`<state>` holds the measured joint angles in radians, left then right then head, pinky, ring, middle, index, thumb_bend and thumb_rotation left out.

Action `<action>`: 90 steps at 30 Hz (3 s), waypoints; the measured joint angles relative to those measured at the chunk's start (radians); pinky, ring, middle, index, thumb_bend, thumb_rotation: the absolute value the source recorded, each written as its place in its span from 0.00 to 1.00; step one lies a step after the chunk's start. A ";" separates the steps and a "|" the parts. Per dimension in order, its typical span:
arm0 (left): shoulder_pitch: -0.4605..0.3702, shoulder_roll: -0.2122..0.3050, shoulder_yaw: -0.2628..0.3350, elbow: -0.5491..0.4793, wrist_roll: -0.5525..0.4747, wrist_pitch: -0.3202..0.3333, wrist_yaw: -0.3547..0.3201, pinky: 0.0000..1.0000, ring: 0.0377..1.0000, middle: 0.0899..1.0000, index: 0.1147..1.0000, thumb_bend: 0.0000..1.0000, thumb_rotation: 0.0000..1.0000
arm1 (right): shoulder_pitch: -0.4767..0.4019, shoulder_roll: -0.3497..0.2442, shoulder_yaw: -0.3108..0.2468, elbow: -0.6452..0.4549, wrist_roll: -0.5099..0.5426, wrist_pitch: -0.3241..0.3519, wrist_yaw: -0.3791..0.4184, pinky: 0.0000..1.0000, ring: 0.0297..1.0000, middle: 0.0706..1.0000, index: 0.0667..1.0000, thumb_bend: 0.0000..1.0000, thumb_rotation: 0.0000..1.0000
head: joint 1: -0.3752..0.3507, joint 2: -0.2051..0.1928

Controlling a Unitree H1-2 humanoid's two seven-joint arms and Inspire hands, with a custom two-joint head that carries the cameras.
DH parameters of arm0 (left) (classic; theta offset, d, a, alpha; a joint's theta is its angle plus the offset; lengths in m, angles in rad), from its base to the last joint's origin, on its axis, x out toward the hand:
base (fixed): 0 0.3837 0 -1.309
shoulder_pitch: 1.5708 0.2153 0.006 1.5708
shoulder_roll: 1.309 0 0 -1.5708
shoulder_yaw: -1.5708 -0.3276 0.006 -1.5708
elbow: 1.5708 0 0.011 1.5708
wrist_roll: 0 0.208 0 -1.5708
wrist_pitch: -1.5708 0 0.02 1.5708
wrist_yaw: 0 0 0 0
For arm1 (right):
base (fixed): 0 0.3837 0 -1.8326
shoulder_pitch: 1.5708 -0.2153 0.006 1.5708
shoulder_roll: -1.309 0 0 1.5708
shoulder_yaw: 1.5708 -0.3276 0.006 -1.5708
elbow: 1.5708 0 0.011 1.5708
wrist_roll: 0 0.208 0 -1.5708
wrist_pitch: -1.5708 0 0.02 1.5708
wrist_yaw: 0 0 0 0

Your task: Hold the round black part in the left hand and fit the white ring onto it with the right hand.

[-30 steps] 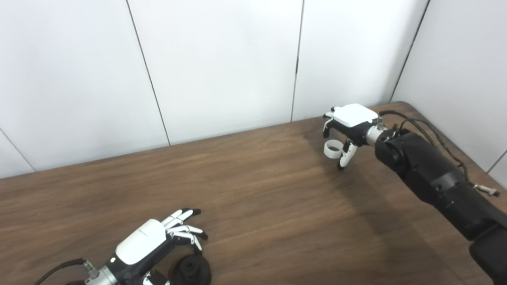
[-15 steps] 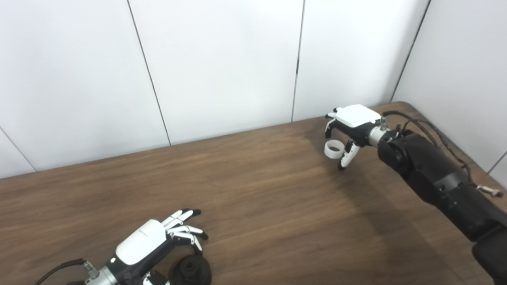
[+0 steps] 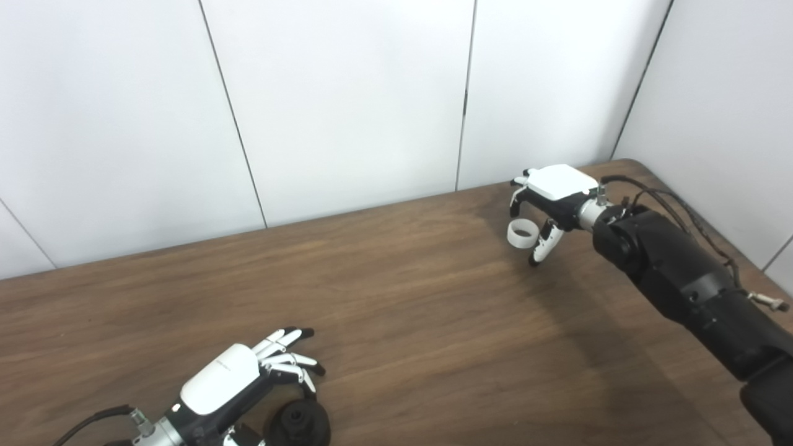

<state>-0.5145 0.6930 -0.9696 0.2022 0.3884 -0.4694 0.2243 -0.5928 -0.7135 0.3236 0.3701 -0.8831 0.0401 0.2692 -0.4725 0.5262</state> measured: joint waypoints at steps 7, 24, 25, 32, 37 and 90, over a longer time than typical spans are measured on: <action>0.000 0.002 -0.001 0.000 -0.002 0.000 -0.001 1.00 0.99 0.75 0.41 0.52 0.06 | 0.001 0.000 0.000 -0.001 0.000 0.000 0.000 1.00 1.00 0.95 0.67 0.89 0.25 | 0.000 0.000; 0.015 0.015 0.012 -0.017 -0.003 0.000 -0.012 1.00 0.98 0.74 0.41 0.52 0.06 | -0.001 0.009 0.015 0.035 0.002 -0.026 -0.098 1.00 1.00 0.79 0.45 0.53 0.14 | -0.008 0.006; 0.015 0.016 0.015 -0.018 -0.003 0.000 -0.017 1.00 0.98 0.74 0.41 0.52 0.06 | -0.002 0.009 0.016 0.037 0.002 -0.027 -0.100 1.00 1.00 0.79 0.44 0.53 0.14 | -0.008 0.006; 0.017 0.019 0.031 -0.025 -0.012 -0.001 -0.049 1.00 0.99 0.76 0.41 0.52 0.06 | -0.005 0.009 0.016 0.040 0.007 -0.026 -0.098 1.00 1.00 0.78 0.44 0.53 0.14 | -0.006 0.006; 0.020 0.020 0.040 -0.027 -0.023 -0.002 -0.068 1.00 0.99 0.75 0.41 0.52 0.06 | -0.005 0.008 0.014 0.042 0.015 -0.033 -0.099 1.00 1.00 0.78 0.44 0.53 0.14 | -0.006 0.005; -0.023 -0.099 0.059 0.104 0.048 -0.015 -0.013 1.00 0.95 0.72 0.41 0.52 0.06 | -0.057 0.202 0.041 -0.593 0.187 -0.231 0.215 1.00 1.00 0.74 0.44 0.53 0.14 | 0.195 0.061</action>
<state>-0.5371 0.5943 -0.9103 0.3061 0.4364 -0.4849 0.2112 -0.6494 -0.5112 0.3647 -0.2232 -0.6959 -0.1906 0.4841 -0.2777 0.5875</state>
